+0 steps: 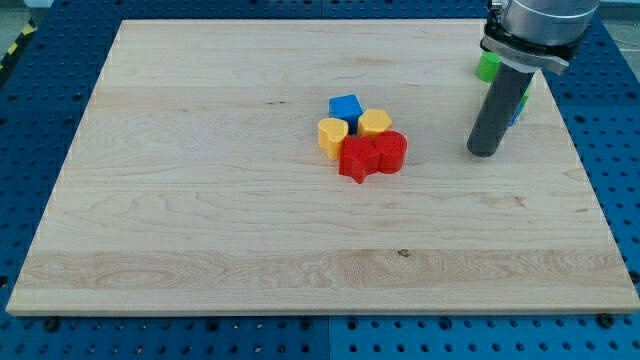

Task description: Keep arm on right side of blue triangle

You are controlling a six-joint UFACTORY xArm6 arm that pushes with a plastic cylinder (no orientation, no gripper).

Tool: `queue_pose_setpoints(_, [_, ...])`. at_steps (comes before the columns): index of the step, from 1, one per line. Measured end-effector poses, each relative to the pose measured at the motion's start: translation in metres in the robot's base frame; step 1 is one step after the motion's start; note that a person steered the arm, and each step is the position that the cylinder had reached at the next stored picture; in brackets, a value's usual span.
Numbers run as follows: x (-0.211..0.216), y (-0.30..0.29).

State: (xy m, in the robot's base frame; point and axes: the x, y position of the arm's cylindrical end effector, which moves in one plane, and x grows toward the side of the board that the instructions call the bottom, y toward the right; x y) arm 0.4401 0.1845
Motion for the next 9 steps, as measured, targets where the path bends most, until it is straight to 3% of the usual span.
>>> queue_pose_setpoints(9, [0.003, 0.030])
